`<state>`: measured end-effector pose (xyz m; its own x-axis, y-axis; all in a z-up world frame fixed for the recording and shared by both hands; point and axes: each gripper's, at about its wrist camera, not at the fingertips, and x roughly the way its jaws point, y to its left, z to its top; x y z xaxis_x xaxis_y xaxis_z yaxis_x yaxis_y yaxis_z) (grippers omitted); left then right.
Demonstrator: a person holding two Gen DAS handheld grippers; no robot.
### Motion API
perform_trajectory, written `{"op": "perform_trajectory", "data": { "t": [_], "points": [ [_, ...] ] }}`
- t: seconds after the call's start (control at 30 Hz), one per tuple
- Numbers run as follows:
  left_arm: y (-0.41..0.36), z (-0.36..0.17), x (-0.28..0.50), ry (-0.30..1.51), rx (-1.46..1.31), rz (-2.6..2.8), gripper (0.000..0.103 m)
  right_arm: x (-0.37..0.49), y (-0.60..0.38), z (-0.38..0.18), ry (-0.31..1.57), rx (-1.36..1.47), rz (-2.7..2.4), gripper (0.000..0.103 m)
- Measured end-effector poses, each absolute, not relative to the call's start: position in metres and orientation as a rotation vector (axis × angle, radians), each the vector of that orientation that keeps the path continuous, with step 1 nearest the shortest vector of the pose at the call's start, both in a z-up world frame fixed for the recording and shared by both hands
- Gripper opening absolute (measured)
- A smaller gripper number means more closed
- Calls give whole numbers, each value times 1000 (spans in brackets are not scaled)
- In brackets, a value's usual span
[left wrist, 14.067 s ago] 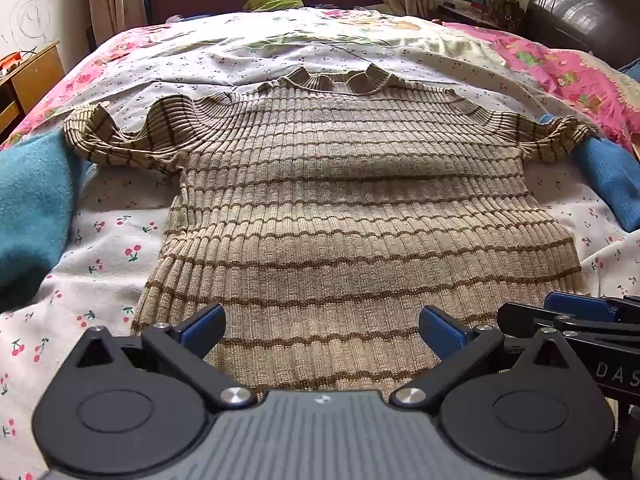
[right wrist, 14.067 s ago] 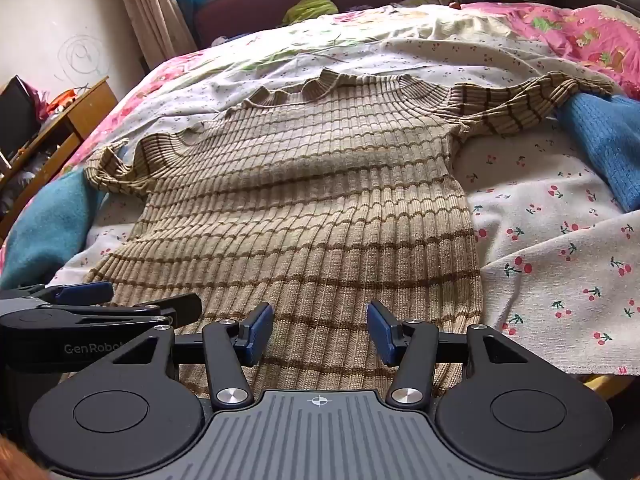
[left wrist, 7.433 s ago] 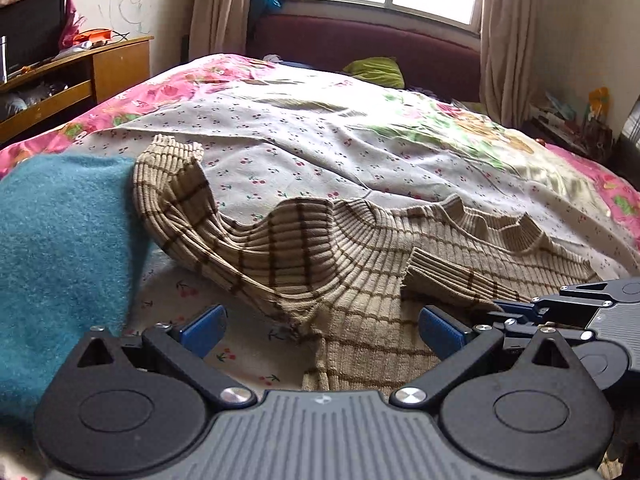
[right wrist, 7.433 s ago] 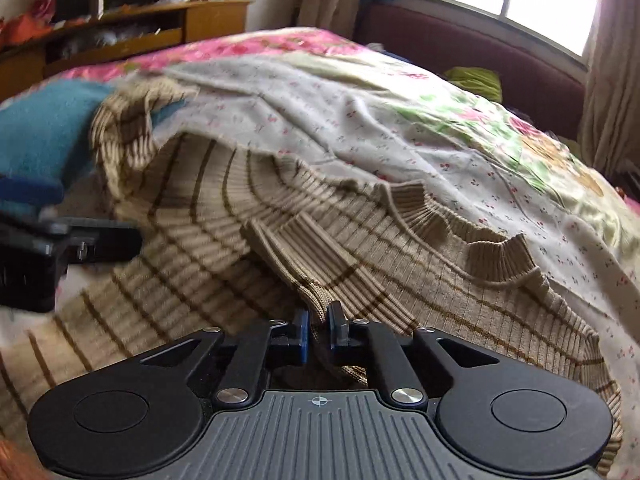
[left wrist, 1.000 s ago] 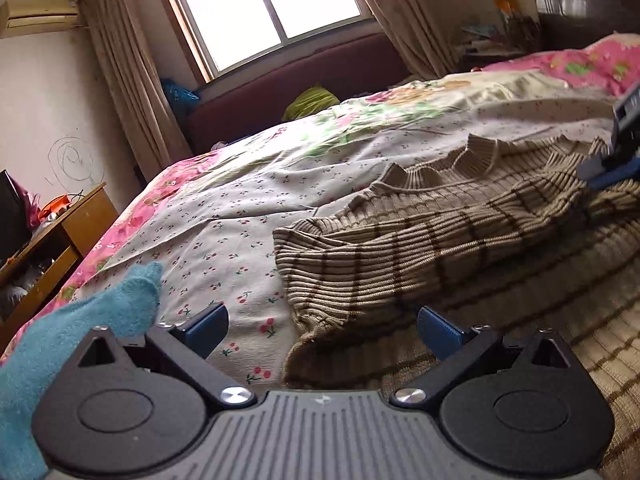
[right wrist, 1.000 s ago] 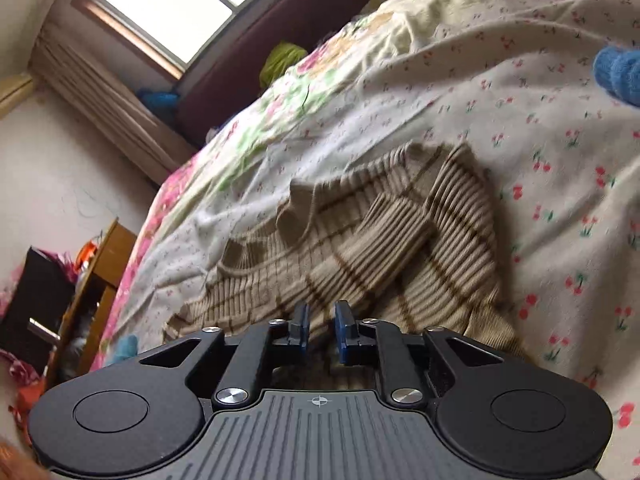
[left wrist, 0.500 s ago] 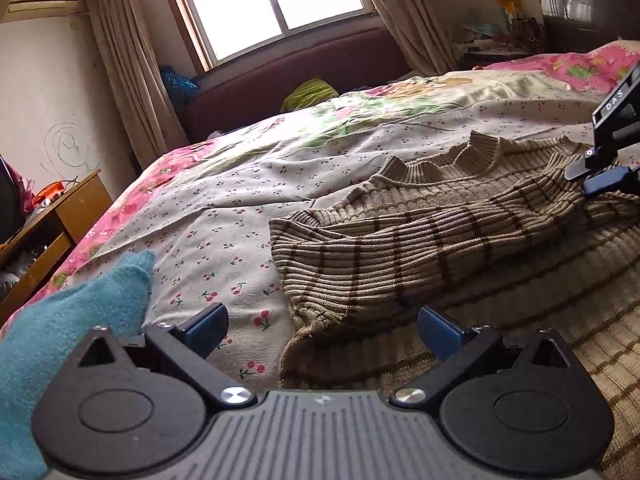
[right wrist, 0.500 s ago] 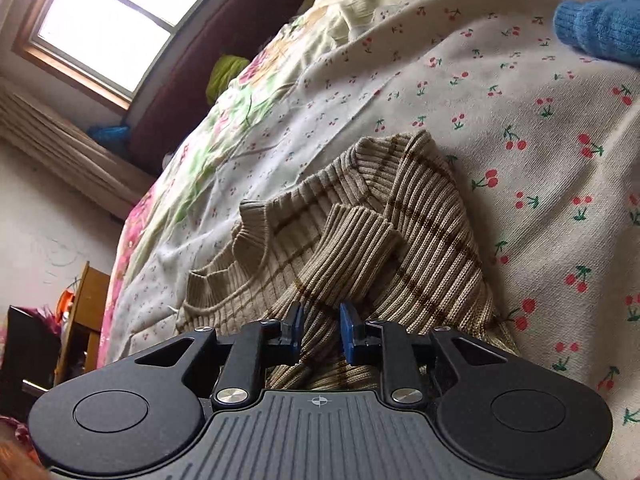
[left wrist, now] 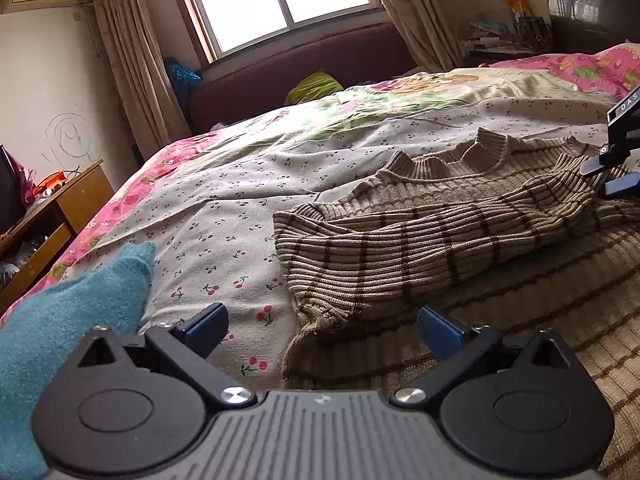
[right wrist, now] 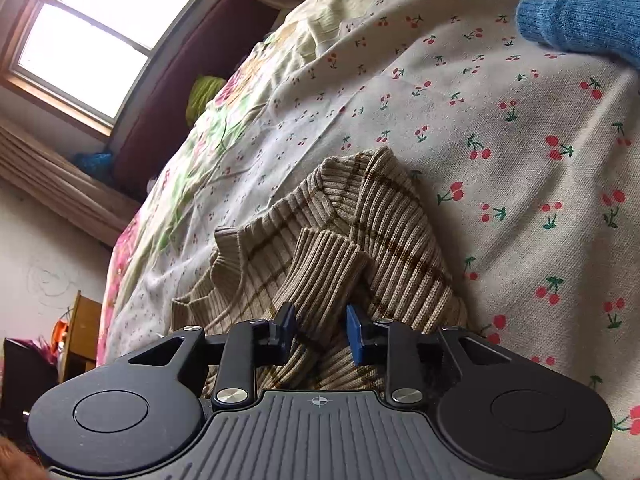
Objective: Fold small clothes
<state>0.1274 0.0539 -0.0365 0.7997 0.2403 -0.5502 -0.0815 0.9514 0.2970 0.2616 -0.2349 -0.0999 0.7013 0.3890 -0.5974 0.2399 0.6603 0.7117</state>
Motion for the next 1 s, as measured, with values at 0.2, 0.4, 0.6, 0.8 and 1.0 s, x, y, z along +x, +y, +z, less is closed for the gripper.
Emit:
{"op": "perform_trajectory", "data": {
  "t": [0.2, 0.4, 0.6, 0.8, 1.0],
  "points": [
    [59, -36, 133, 638, 253, 199, 103, 271, -229, -92, 808, 833, 120, 12],
    [59, -20, 148, 596, 281, 245, 103, 281, -223, -55, 735, 840, 218, 5],
    [34, -20, 136, 548, 367, 123, 103, 285, -208, -20, 674, 828, 331, 5],
    [14, -37, 164, 566, 523, 162, 103, 276, -197, 16, 602, 838, 434, 5],
    [48, -22, 177, 506, 422, 393, 103, 243, -225, 13, 512, 755, 371, 4]
  ]
}}
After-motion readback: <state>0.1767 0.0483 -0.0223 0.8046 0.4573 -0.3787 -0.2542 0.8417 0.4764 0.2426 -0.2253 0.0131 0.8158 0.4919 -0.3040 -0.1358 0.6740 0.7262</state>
